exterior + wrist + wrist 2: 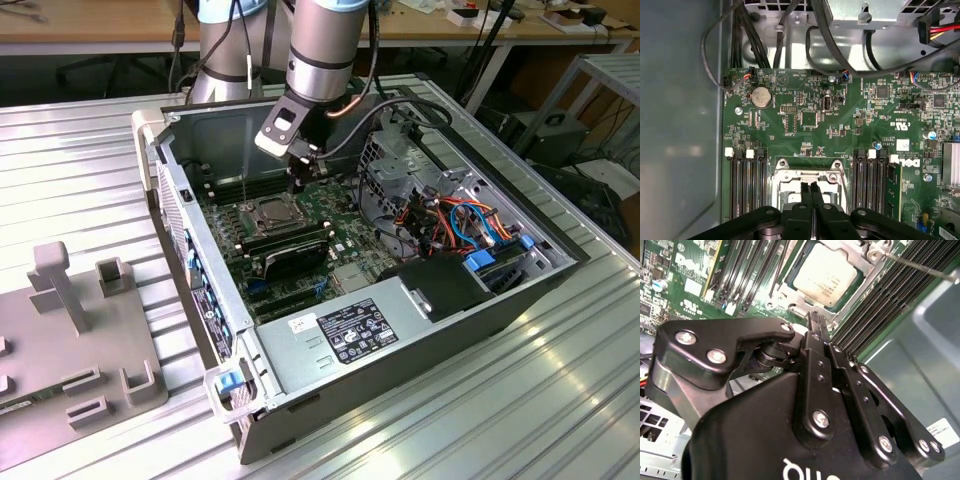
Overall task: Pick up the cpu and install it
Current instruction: 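Close the cpu cover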
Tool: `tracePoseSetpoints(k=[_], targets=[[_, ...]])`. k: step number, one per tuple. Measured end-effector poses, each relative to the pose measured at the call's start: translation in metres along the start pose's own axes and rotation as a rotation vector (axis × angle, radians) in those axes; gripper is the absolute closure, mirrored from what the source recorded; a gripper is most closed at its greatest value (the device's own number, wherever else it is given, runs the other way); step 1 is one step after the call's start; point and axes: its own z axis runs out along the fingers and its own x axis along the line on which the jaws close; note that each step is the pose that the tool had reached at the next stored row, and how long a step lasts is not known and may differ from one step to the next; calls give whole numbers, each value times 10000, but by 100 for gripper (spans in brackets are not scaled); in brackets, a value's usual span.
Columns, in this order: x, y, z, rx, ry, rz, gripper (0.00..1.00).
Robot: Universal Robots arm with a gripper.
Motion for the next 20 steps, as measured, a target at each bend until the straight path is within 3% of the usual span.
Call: tracePoseSetpoints(k=[7,13,20], targets=[[4,-219,87,-1,2,1,89],[4,-222,91,0,1,-29,89],[4,-222,95,14,51,-1475,89]])
